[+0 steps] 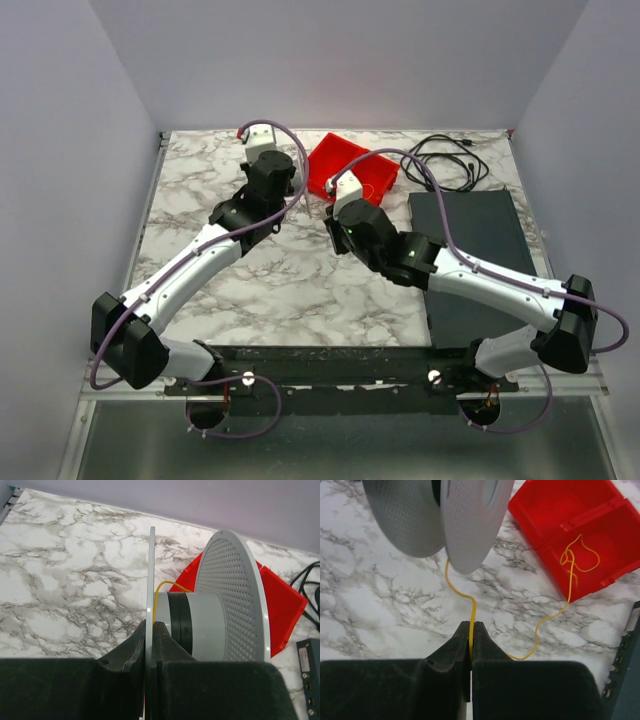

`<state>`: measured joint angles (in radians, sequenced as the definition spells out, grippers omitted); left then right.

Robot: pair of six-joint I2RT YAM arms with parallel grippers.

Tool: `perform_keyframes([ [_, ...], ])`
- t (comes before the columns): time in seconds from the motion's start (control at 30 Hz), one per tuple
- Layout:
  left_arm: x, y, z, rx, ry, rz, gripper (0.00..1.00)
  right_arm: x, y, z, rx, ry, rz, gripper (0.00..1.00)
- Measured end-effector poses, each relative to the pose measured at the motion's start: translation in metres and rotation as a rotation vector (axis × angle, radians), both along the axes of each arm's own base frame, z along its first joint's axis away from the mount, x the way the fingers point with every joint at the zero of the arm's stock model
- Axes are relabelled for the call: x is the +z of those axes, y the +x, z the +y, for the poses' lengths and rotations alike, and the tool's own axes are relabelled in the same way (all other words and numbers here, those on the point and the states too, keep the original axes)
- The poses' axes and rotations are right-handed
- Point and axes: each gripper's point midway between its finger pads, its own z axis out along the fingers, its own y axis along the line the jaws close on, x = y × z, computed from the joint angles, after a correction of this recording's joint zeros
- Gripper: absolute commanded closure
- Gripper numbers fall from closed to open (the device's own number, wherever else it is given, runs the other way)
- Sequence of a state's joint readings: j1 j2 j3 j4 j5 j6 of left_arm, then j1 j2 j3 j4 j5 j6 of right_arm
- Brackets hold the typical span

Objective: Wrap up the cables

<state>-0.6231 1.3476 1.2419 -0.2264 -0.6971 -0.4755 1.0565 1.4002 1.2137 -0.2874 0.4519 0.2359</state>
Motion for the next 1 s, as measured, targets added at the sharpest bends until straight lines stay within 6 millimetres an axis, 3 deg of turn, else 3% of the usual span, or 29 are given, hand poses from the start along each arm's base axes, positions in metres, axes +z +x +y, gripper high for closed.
perform_keyframes([
  [0.13, -0.023, -0.009, -0.005, -0.078, 0.049, 0.051, 1.0, 0.012, 0.014, -0.006, -0.044, -0.064, -0.067, 0.99],
  [0.27, -0.032, -0.025, -0.013, -0.168, 0.064, 0.072, 1.0, 0.024, 0.029, -0.007, -0.074, -0.114, -0.124, 0.99],
  [0.67, -0.028, -0.074, -0.036, -0.437, 0.102, 0.069, 1.0, 0.052, 0.084, -0.029, -0.17, -0.131, -0.218, 0.98],
  [0.83, -0.03, -0.088, -0.041, -0.507, 0.114, 0.075, 1.0, 0.047, 0.097, -0.031, -0.176, -0.137, -0.214, 0.93],
  [1.0, -0.02, -0.099, -0.042, -0.552, 0.1, 0.045, 1.0, 0.039, 0.11, -0.038, -0.168, -0.12, -0.184, 0.87],
])
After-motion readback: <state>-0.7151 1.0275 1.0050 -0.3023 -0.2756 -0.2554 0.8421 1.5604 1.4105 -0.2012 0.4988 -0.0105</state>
